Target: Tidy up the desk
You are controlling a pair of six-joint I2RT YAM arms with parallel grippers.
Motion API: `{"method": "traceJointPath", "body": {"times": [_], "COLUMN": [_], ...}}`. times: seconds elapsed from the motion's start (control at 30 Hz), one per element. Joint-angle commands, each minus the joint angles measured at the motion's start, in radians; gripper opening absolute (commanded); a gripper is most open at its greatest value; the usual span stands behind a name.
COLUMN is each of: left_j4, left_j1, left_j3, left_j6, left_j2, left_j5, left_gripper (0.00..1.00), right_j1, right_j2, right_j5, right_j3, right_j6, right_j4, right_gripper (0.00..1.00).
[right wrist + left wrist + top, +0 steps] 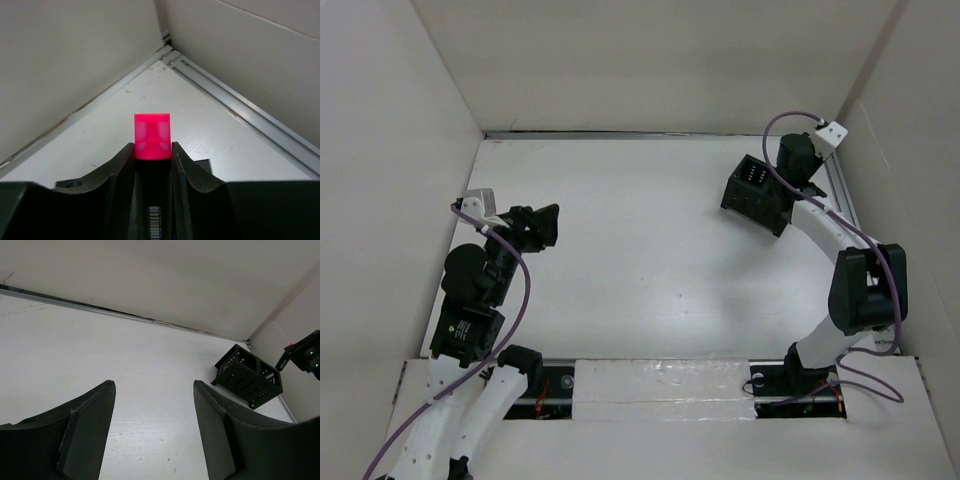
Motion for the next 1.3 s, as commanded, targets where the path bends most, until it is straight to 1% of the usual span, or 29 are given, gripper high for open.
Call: {"method": "traceJointPath", "body": {"times": [0.0, 0.13, 0.23, 0.37, 0.4, 0.5, 0.57, 0.6, 0.63, 0.7, 0.73, 0.83, 0.87, 0.97, 1.0, 1.03, 1.1, 1.13, 1.2, 1.23, 1.27], "left_j4": [0.043, 0.046, 0.044, 0.041, 0.041, 0.04, 0.04, 0.041, 0.043, 0.043, 0.043, 0.046, 0.047, 0.044, 0.046, 0.046, 0.046, 0.046, 0.041, 0.041, 0.038], "left_j1": [0.004, 0.004, 0.004, 0.004, 0.004, 0.004, 0.004, 0.004, 0.004, 0.004, 0.004, 0.004, 0.004, 0.004, 0.004, 0.004, 0.004, 0.004, 0.004, 0.004, 0.004], "left_j3": [-0.003, -0.005, -0.002, -0.003, -0.003, -0.005, -0.005, -0.005, -0.007, -0.007, -0.005, -0.003, -0.005, -0.003, -0.002, 0.0, 0.0, 0.0, 0.003, 0.003, 0.004], "left_j6": [0.004, 0.004, 0.004, 0.004, 0.003, 0.004, 0.001, 0.003, 0.003, 0.001, 0.003, 0.006, 0.009, 0.011, 0.012, 0.012, 0.009, 0.009, 0.009, 0.011, 0.011], "left_j2": [0.001, 0.007, 0.016, 0.021, 0.019, 0.019, 0.019, 0.022, 0.022, 0.031, 0.034, 0.044, 0.045, 0.047, 0.048, 0.05, 0.051, 0.054, 0.062, 0.062, 0.064], "left_j5": [0.016, 0.017, 0.019, 0.01, 0.008, -0.004, -0.01, -0.01, -0.012, -0.01, -0.001, 0.011, 0.011, 0.008, 0.005, 0.0, -0.006, -0.006, -0.013, -0.015, -0.015], "left_gripper": [0.6, 0.6, 0.6, 0.6, 0.6, 0.6, 0.6, 0.6, 0.59, 0.6, 0.6, 0.6, 0.6, 0.61, 0.61, 0.62, 0.63, 0.64, 0.65, 0.65, 0.65], "right_j1": [-0.038, -0.038, -0.029, -0.009, -0.009, 0.001, 0.02, 0.02, 0.037, 0.056, 0.071, 0.112, 0.126, 0.192, 0.217, 0.275, 0.339, 0.405, 0.468, 0.5, 0.57], "right_j2": [-0.006, 0.014, 0.058, 0.121, 0.131, 0.148, 0.149, 0.144, 0.126, 0.1, 0.083, 0.007, -0.039, -0.107, -0.151, -0.174, -0.236, -0.251, -0.273, -0.289, -0.293], "right_j5": [0.051, 0.071, 0.101, 0.12, 0.12, 0.132, 0.118, 0.118, 0.124, 0.12, 0.105, 0.079, 0.074, 0.028, 0.016, -0.021, -0.065, -0.122, -0.199, -0.275, -0.297], "right_j3": [-0.005, -0.004, 0.003, 0.044, 0.044, 0.062, 0.062, 0.061, 0.059, 0.05, 0.049, 0.039, 0.035, 0.019, 0.01, 0.0, -0.051, -0.069, -0.102, -0.109, -0.117], "right_j6": [-0.005, -0.004, 0.008, 0.013, 0.013, 0.013, 0.015, 0.015, 0.015, 0.016, 0.015, 0.005, 0.004, -0.004, -0.004, -0.013, -0.022, -0.027, -0.025, -0.025, -0.022], "right_j4": [0.019, 0.005, -0.018, -0.036, -0.044, -0.056, -0.053, -0.056, -0.056, -0.055, -0.056, -0.068, -0.068, -0.062, -0.059, -0.049, 0.01, 0.031, 0.051, 0.051, 0.056], "right_gripper": [0.11, 0.12, 0.13, 0.17, 0.17, 0.22, 0.28, 0.34, 0.46, 0.58, 0.67, 0.76, 0.76, 0.77, 0.74, 0.63, 0.54, 0.34, 0.17, 0.0, 0.0]}}
